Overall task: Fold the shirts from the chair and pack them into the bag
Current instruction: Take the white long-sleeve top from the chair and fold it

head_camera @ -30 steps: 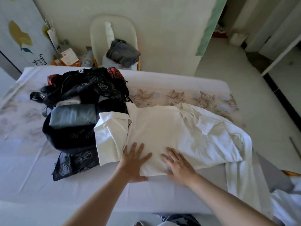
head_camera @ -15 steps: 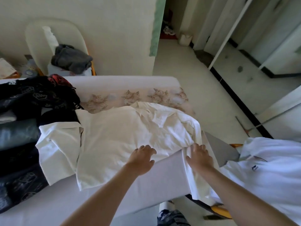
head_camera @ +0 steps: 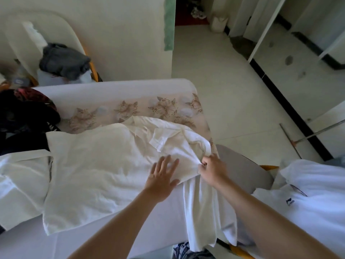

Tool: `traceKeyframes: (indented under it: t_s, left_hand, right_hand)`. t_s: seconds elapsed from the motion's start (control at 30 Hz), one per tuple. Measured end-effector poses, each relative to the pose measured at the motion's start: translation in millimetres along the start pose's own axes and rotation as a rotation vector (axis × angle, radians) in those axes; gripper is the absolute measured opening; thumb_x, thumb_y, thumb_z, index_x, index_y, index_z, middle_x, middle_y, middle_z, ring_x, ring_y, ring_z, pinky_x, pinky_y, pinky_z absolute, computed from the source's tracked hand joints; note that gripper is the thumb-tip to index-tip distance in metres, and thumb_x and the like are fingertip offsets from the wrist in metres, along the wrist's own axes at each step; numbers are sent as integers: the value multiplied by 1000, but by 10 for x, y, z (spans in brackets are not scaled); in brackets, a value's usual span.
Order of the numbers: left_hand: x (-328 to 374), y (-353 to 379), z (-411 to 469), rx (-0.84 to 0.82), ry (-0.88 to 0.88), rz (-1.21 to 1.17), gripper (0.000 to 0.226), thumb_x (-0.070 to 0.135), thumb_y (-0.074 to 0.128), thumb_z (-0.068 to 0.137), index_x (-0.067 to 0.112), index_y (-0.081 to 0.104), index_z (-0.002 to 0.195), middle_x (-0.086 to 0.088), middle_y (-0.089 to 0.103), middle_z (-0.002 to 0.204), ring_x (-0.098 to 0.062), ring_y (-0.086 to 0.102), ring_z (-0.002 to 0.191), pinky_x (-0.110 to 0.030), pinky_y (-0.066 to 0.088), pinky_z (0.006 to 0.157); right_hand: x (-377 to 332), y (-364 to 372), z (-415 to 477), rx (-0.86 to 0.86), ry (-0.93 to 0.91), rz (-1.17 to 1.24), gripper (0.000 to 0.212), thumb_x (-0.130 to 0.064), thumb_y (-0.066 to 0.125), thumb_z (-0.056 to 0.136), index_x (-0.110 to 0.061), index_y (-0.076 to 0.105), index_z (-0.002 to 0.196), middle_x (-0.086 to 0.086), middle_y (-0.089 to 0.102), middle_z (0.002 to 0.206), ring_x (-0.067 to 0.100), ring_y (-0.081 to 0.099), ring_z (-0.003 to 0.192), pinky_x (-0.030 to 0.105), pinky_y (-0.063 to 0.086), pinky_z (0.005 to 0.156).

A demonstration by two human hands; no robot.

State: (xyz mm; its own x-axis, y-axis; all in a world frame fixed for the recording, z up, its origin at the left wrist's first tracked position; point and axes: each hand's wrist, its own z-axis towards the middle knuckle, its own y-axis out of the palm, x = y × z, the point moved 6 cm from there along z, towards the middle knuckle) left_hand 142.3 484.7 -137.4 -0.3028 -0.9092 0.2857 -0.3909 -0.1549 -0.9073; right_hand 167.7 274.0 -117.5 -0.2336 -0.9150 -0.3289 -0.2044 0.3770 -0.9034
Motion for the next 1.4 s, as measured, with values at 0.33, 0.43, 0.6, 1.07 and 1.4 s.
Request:
traceKeyframes:
  t_s: [0.33,0.43,0.6,1.07,1.4]
  left_hand:
    - [-299,-532,331,354,-110,-137,37,7,50,83,21,59,117,1,57,118,-25,58,108,-39,49,86]
    - [-505,-686,446,365,-227,-88,55,8,56,82,25,45,134,-2,49,123,-27,57,107,-39,52,82]
    - [-802,-737,775,86,-408,8,88,60,60,85,38,10,154,-7,59,129,-28,60,114,-37,48,90]
    - [-671,-864,1199,262,-240,-164,52,30,50,97,31,34,147,2,24,158,-24,25,145,-45,26,117]
    - [494,-810,1518,299,193,-81,64,31,53,92,25,30,151,-2,32,155,-24,23,144,-42,23,119]
  right_hand:
    - [-736,-142,538,98,-504,-269,50,-24,60,78,-19,48,126,9,50,118,30,57,98,41,49,80]
    - [-1172,-10,743,93,-685,-327,58,-24,65,81,-20,45,136,8,48,130,29,54,109,42,46,87]
    - [-1485,97,1068,55,-671,-291,16,-24,57,91,-18,66,103,2,67,101,28,62,99,38,35,84]
    - [-672,-344,1634,18,-43,41,38,-35,56,87,-24,55,123,6,56,123,29,56,111,39,47,92]
    - [60,-236,1036,-51,-75,-306,28,-30,50,88,-14,58,110,8,63,110,31,63,102,34,47,80]
